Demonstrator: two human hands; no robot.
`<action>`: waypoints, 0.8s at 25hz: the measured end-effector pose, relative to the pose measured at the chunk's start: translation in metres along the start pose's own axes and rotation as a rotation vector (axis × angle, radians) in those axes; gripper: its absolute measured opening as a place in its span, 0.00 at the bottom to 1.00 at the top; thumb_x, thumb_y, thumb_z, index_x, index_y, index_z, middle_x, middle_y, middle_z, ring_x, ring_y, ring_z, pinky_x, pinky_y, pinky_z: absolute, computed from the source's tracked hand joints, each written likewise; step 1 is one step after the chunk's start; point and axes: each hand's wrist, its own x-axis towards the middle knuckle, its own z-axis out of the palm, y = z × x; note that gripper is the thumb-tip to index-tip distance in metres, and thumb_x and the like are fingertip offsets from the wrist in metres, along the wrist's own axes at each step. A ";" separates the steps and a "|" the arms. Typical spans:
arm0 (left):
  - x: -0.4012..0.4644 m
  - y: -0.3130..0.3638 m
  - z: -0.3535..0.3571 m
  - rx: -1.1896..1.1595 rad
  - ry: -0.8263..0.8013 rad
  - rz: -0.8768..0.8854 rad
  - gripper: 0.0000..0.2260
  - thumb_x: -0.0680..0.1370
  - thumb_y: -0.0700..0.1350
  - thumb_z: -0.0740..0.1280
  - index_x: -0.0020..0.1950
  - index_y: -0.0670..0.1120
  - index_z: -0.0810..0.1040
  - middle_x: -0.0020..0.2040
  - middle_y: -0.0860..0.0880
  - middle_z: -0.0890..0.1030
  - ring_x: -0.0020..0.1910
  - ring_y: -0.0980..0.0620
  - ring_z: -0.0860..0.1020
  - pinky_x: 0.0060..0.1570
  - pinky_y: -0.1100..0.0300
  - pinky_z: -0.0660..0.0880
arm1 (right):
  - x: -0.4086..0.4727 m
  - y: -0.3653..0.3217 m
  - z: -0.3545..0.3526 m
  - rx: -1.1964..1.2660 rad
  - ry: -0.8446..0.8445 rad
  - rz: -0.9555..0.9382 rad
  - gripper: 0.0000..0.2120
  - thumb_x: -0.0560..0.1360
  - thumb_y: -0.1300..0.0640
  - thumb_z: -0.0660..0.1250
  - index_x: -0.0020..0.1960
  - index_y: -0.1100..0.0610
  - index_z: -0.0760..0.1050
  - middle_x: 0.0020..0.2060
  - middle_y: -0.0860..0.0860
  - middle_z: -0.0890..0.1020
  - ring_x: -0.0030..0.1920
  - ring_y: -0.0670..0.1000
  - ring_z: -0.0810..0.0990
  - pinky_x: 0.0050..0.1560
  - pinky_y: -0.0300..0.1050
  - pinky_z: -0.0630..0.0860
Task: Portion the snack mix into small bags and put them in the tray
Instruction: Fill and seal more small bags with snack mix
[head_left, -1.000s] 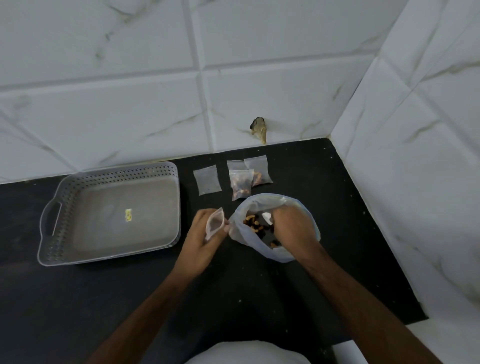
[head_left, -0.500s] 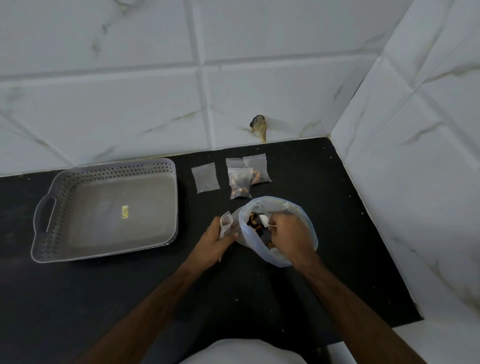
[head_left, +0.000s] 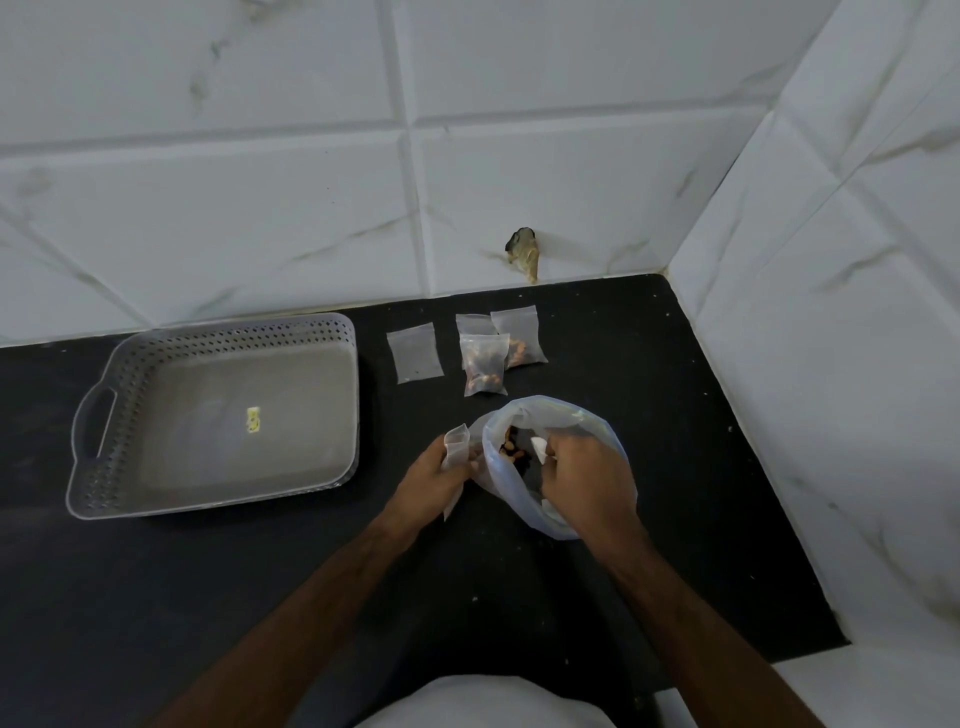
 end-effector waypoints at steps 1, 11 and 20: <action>-0.001 0.001 0.000 -0.008 0.000 -0.002 0.15 0.82 0.45 0.67 0.67 0.55 0.76 0.62 0.58 0.78 0.63 0.58 0.76 0.60 0.60 0.73 | -0.001 0.002 0.001 0.003 -0.013 0.010 0.07 0.81 0.54 0.62 0.55 0.54 0.78 0.44 0.47 0.78 0.49 0.47 0.79 0.53 0.40 0.73; -0.002 0.006 0.003 -0.083 -0.020 -0.020 0.12 0.82 0.44 0.66 0.64 0.52 0.80 0.63 0.53 0.80 0.62 0.57 0.77 0.56 0.62 0.73 | -0.002 -0.006 0.012 0.255 -0.041 0.082 0.07 0.77 0.54 0.65 0.48 0.54 0.81 0.42 0.51 0.84 0.45 0.54 0.82 0.49 0.52 0.79; -0.001 0.005 0.007 -0.253 -0.023 -0.021 0.11 0.82 0.40 0.65 0.61 0.48 0.83 0.62 0.50 0.83 0.63 0.52 0.80 0.63 0.53 0.76 | 0.011 -0.001 0.013 0.564 -0.208 0.280 0.07 0.77 0.58 0.66 0.46 0.55 0.83 0.41 0.53 0.84 0.43 0.51 0.82 0.43 0.40 0.76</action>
